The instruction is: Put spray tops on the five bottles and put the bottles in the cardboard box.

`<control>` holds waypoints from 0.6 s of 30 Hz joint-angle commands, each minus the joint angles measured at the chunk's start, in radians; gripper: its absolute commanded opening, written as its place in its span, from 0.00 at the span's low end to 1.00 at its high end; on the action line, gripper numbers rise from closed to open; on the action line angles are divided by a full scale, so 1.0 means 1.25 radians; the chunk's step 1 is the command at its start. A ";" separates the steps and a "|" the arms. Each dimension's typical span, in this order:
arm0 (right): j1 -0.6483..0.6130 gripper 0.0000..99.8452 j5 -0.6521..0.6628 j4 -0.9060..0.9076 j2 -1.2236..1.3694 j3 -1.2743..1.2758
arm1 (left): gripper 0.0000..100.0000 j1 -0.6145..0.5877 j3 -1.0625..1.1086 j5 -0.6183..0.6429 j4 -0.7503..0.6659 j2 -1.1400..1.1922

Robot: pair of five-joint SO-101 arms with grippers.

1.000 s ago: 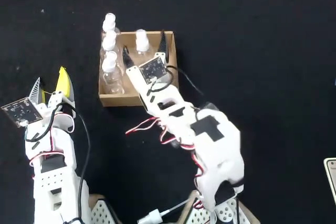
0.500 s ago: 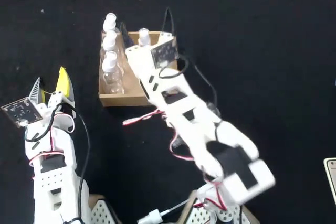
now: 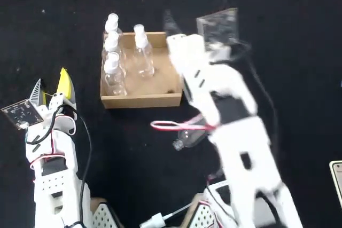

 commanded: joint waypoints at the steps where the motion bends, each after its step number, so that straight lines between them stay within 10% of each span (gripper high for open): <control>1: 0.104 0.40 0.002 0.157 -0.132 -0.071 | 0.21 0.008 0.021 -0.004 -0.018 -0.005; 8: 0.382 0.40 -0.045 0.242 -0.198 -0.031 | 0.21 0.010 0.020 -0.004 -0.018 -0.002; 18: 0.414 0.40 0.204 0.546 0.074 -0.035 | 0.21 0.012 0.020 -0.004 -0.018 -0.002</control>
